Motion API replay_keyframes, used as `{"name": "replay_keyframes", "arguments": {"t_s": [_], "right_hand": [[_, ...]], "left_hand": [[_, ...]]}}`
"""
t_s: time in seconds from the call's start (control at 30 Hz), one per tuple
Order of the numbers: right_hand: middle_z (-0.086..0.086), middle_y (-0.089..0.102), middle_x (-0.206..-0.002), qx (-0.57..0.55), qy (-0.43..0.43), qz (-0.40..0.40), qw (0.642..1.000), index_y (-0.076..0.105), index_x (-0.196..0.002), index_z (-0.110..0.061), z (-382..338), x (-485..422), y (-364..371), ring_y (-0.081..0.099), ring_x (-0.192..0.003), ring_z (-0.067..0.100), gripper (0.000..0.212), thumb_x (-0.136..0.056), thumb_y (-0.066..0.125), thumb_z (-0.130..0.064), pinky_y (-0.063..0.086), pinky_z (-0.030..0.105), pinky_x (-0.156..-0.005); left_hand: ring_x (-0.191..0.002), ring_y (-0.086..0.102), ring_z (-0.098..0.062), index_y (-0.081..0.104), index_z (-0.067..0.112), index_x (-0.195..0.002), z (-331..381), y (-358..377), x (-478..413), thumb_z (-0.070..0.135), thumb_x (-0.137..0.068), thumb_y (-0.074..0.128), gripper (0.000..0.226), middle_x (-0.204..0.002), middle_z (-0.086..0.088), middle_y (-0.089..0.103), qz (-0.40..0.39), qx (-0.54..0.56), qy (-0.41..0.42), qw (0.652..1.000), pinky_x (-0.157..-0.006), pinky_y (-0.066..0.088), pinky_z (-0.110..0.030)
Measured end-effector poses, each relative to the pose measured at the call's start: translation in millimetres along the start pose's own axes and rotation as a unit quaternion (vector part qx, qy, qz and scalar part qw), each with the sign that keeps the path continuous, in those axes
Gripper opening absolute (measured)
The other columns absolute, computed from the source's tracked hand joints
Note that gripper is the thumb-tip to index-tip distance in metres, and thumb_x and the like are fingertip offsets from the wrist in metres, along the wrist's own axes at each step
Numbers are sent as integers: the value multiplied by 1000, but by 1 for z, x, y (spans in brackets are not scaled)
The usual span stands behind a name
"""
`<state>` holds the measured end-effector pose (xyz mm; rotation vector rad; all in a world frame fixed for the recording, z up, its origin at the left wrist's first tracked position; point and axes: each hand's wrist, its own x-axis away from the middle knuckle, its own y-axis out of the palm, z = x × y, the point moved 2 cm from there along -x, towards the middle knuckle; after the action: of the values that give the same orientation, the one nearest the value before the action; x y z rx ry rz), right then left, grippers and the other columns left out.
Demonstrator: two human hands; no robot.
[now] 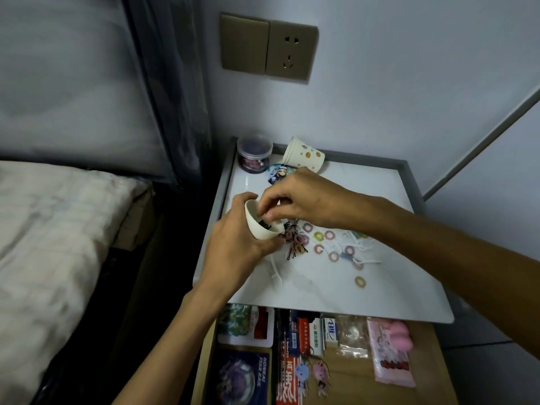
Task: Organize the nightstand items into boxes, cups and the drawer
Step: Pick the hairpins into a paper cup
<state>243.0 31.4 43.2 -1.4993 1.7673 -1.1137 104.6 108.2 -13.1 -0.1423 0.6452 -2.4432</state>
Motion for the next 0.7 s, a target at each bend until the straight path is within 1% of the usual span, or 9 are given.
{"name": "replay_keyframes", "arguments": {"t_s": [0.07, 0.13, 0.2, 0.27, 0.3, 0.4, 0.47, 0.57, 0.7], "right_hand": [[-11, 73, -83, -40, 10, 32, 999, 76, -99, -19, 0, 2, -5, 65, -67, 1, 12, -88, 72, -20, 47, 10, -66], [-13, 68, -66, -94, 33, 95, 990, 75, -95, -16, 10, 5, -13, 59, -52, 2, 7, -90, 70, -16, 47, 15, -56], [-15, 64, -59, -110, 66, 133, 983, 75, -94, -13, 30, 4, -13, 57, -50, 1, 7, -91, 69, -12, 47, 17, -54], [-19, 66, -66, -69, 102, 118, 985, 74, -96, -14, 54, 3, -4, 61, -57, -1, 10, -90, 69, -8, 48, 17, -59], [-17, 68, -76, -36, 119, 95, 988, 74, -98, -15, 67, 3, 4, 64, -64, -1, 13, -89, 69, -7, 49, 19, -64], [-1, 68, -102, 49, 150, 37, 987, 73, -104, -17, 97, 4, 32, 64, -87, 11, 19, -87, 71, -9, 48, 25, -77], [-3, 65, -102, 66, 150, 27, 986, 73, -107, -19, 103, 1, 43, 59, -84, 9, 22, -85, 74, -13, 45, 25, -74], [-10, 61, -95, 51, 134, 11, 990, 73, -106, -20, 101, -3, 52, 49, -73, -4, 24, -82, 78, -17, 39, 16, -67], [-7, 66, -97, 67, 131, -13, 989, 74, -103, -24, 99, -6, 56, 60, -87, 11, 23, -81, 77, -17, 51, 30, -78]], "left_hand": [[-90, 64, -13, 46, 31, -124, 1, 0, 1, 31, -64, 92, 75, -97, 14, 64, -1, 1, 7, 1000, -75, 56, -44], [-89, 64, -13, 46, 32, -126, -1, -1, 0, 31, -63, 93, 79, -101, 10, 64, 1, 1, 6, 1000, -72, 57, -41], [-88, 63, -11, 46, 32, -127, -2, -2, -1, 30, -61, 93, 81, -104, 7, 64, 6, 6, 2, 1000, -69, 58, -37], [-88, 63, -9, 46, 33, -127, -2, -4, -2, 28, -61, 93, 81, -102, 9, 63, 11, 16, -2, 1000, -71, 56, -34], [-89, 62, -10, 46, 33, -127, -2, -6, -3, 28, -60, 92, 81, -100, 12, 62, 14, 21, -2, 1000, -72, 55, -34], [-90, 61, -5, 47, 33, -127, -3, -11, -6, 27, -60, 92, 81, -98, 16, 61, 27, 29, -4, 999, -70, 52, -22], [-89, 62, -2, 48, 33, -125, -5, -16, -9, 27, -61, 93, 79, -99, 14, 62, 40, 34, -6, 999, -67, 50, -15], [-88, 61, 0, 49, 33, -124, -7, -21, -11, 28, -62, 93, 77, -97, 14, 63, 52, 38, -8, 998, -64, 46, -8], [-85, 61, 1, 49, 32, -125, -8, -20, -11, 27, -63, 93, 76, -96, 15, 63, 44, 43, -8, 998, -63, 47, -8]]}}
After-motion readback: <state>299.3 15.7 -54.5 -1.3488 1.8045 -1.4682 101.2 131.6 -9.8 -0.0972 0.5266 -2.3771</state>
